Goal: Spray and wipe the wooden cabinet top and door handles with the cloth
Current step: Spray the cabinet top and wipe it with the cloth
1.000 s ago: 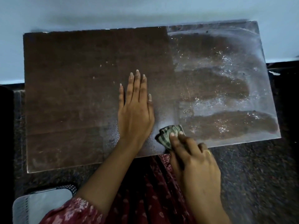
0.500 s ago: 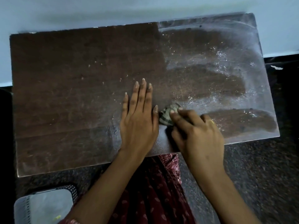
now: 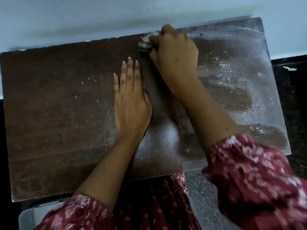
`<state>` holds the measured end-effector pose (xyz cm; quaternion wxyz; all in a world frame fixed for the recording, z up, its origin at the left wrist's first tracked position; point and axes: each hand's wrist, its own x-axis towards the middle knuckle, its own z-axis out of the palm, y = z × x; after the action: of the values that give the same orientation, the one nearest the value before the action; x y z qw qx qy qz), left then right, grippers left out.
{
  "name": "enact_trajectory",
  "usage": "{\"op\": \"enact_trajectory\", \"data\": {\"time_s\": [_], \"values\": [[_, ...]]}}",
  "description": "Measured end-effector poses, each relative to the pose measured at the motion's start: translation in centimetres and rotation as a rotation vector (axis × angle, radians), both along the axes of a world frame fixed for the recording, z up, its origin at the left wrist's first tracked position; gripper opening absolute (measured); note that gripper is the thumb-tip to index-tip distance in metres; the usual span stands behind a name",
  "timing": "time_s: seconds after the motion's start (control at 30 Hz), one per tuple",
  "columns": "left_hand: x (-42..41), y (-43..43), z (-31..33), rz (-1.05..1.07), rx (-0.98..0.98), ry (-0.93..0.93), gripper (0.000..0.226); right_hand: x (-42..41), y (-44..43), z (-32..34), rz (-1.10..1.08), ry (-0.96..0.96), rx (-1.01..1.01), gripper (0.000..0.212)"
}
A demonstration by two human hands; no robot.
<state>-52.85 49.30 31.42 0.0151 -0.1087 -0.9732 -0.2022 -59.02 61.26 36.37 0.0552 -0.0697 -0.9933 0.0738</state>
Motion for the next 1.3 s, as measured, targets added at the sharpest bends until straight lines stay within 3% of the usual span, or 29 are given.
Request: {"op": "enact_trajectory", "data": {"time_s": [0.27,0.43,0.53,0.63,0.77,1.0,1.3], "values": [[-0.1,0.0,-0.3,-0.025,-0.017,0.028,0.054,-1.8,0.2,0.0,-0.012,-0.054,0.073,0.03],[-0.2,-0.2,-0.6,-0.048,0.002,0.052,0.055,5.3,-0.6,1.0,-0.038,-0.155,0.021,0.034],[-0.2,-0.4,-0.4,-0.064,0.065,0.066,0.051,11.0,-1.7,0.9,-0.06,-0.124,-0.014,0.033],[0.4,-0.3,0.1,-0.218,0.148,0.113,0.048,15.9,-2.5,0.8,-0.083,-0.083,-0.027,0.032],[3.4,-0.3,0.1,-0.426,0.105,0.112,0.047,20.9,-3.7,1.2,-0.153,-0.146,-0.045,0.036],[11.1,-2.2,0.7,-0.345,0.083,-0.054,0.056,27.0,-4.4,1.7,-0.181,-0.262,-0.068,0.042],[10.8,-0.5,0.2,-0.265,-0.024,-0.068,0.06,26.8,-0.9,1.5,-0.118,-0.158,-0.004,0.034]]}}
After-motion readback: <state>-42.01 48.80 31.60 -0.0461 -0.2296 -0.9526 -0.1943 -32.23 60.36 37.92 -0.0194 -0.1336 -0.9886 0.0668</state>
